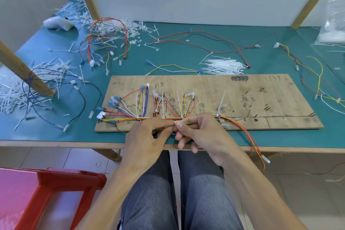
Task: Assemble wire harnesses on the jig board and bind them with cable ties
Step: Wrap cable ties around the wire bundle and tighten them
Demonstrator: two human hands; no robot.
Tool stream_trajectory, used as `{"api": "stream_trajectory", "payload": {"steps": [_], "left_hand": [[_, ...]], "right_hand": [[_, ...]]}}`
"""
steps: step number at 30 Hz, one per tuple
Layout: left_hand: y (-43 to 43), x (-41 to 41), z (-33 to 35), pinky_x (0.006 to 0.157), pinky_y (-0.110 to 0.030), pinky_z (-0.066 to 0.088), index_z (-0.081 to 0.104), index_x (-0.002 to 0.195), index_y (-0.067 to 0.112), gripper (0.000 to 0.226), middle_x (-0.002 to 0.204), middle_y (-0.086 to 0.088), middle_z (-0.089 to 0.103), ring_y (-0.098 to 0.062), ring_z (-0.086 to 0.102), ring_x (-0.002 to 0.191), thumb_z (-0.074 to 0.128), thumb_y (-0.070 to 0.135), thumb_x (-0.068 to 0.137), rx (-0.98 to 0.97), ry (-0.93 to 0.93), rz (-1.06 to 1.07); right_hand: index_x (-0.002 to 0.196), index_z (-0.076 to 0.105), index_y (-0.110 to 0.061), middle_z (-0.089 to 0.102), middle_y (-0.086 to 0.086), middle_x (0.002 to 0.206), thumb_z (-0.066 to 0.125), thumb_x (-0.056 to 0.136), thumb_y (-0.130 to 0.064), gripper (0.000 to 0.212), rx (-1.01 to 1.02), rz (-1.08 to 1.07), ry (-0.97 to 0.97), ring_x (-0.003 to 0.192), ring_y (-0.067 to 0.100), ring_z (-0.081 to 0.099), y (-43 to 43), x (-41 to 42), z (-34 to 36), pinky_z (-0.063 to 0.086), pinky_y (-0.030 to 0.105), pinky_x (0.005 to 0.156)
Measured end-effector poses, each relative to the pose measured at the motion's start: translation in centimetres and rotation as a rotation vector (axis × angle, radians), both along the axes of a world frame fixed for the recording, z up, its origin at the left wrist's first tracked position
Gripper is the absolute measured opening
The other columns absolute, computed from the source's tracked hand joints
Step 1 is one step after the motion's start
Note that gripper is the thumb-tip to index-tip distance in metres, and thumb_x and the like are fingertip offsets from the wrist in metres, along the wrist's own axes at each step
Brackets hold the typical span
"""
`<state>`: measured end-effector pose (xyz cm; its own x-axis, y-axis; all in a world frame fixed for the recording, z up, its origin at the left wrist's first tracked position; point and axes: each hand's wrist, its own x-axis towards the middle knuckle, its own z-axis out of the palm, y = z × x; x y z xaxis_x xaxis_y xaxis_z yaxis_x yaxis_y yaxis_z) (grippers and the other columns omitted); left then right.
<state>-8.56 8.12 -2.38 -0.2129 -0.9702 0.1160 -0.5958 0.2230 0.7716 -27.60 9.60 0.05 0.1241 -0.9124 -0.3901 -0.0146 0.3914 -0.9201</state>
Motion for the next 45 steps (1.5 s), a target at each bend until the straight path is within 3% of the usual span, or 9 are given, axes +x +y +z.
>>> {"api": "stream_trajectory", "payload": {"steps": [6, 11, 16, 20, 25, 29, 33, 38, 45], "left_hand": [[-0.2, 0.1, -0.3, 0.077, -0.05, 0.057, 0.074, 0.11, 0.054, 0.02, 0.098, 0.015, 0.074, -0.016, 0.07, 0.094, 0.062, 0.047, 0.096, -0.039, 0.066, -0.065], [0.0, 0.0, 0.1, 0.071, -0.05, 0.055, 0.076, 0.104, 0.052, 0.016, 0.09, 0.016, 0.071, -0.014, 0.067, 0.086, 0.065, 0.045, 0.095, -0.05, 0.06, -0.053], [0.0, 0.1, 0.8, 0.079, -0.038, 0.054, 0.08, 0.099, 0.038, 0.014, 0.09, 0.019, 0.068, -0.01, 0.062, 0.097, 0.074, 0.026, 0.094, -0.069, -0.021, -0.049], [0.0, 0.3, 1.6, 0.092, -0.021, 0.043, 0.078, 0.104, 0.036, 0.017, 0.104, 0.021, 0.059, -0.008, 0.055, 0.11, 0.071, 0.024, 0.094, -0.122, -0.115, -0.082], [-0.3, -0.8, 2.6, 0.084, -0.021, 0.047, 0.076, 0.09, 0.031, 0.013, 0.094, 0.02, 0.065, -0.006, 0.06, 0.1, 0.064, 0.033, 0.096, -0.164, -0.093, -0.032], [-0.7, -1.0, 2.9, 0.075, -0.025, 0.053, 0.077, 0.087, 0.032, 0.007, 0.085, 0.019, 0.069, -0.005, 0.065, 0.086, 0.076, 0.027, 0.091, -0.13, -0.074, -0.001], [-1.3, -0.9, 3.3, 0.064, -0.012, 0.044, 0.076, 0.081, 0.034, 0.01, 0.08, 0.022, 0.066, -0.003, 0.061, 0.077, 0.08, 0.028, 0.088, -0.1, -0.073, -0.026], [-1.6, -1.1, 3.3, 0.062, -0.016, 0.036, 0.068, 0.082, 0.031, 0.014, 0.072, 0.02, 0.053, 0.002, 0.053, 0.074, 0.074, 0.024, 0.092, -0.199, -0.16, -0.074], [-3.7, -2.1, 3.5, 0.064, -0.013, 0.035, 0.057, 0.088, 0.021, 0.017, 0.073, 0.016, 0.05, -0.001, 0.049, 0.069, 0.062, 0.015, 0.103, -0.28, -0.006, 0.057]], "right_hand": [[0.108, 0.069, -0.005, 0.076, 0.015, 0.076, 0.076, 0.097, -0.018, 0.018, -0.094, -0.142, -0.017, 0.054, 0.023, 0.071, 0.6, 0.8, -0.6, 0.039, 0.022, 0.034], [0.1, 0.079, -0.01, 0.076, 0.015, 0.077, 0.078, 0.095, -0.019, 0.01, -0.091, -0.093, -0.05, 0.055, 0.02, 0.07, 0.4, 0.4, -0.2, 0.038, 0.02, 0.035], [0.097, 0.079, -0.011, 0.077, 0.018, 0.082, 0.081, 0.092, -0.02, 0.011, -0.054, -0.083, -0.067, 0.057, 0.02, 0.071, 0.3, 0.3, 0.0, 0.04, 0.021, 0.037], [0.099, 0.077, -0.01, 0.078, 0.017, 0.082, 0.08, 0.093, -0.021, 0.013, -0.048, -0.08, -0.045, 0.059, 0.021, 0.071, 0.1, 0.5, 0.0, 0.041, 0.021, 0.039], [0.099, 0.076, -0.012, 0.077, 0.015, 0.082, 0.081, 0.092, -0.027, 0.017, -0.037, -0.046, -0.033, 0.061, 0.021, 0.072, 0.0, 0.4, 0.1, 0.042, 0.022, 0.04], [0.1, 0.075, -0.01, 0.078, 0.015, 0.082, 0.078, 0.095, -0.021, 0.013, -0.027, -0.044, -0.024, 0.061, 0.021, 0.072, -0.1, 0.3, 0.1, 0.041, 0.021, 0.04], [0.1, 0.075, -0.008, 0.077, 0.017, 0.082, 0.075, 0.097, -0.014, 0.007, -0.032, -0.033, -0.017, 0.063, 0.023, 0.073, 0.0, 0.1, 0.0, 0.041, 0.021, 0.04], [0.103, 0.073, -0.004, 0.079, 0.017, 0.085, 0.077, 0.096, -0.016, 0.015, 0.002, -0.036, -0.017, 0.066, 0.022, 0.075, -0.1, 0.2, 0.2, 0.041, 0.021, 0.038], [0.101, 0.071, -0.001, 0.078, 0.016, 0.077, 0.076, 0.097, -0.014, 0.014, -0.001, -0.065, 0.097, 0.062, 0.024, 0.076, 0.3, 1.1, -0.3, 0.041, 0.022, 0.035]]}}
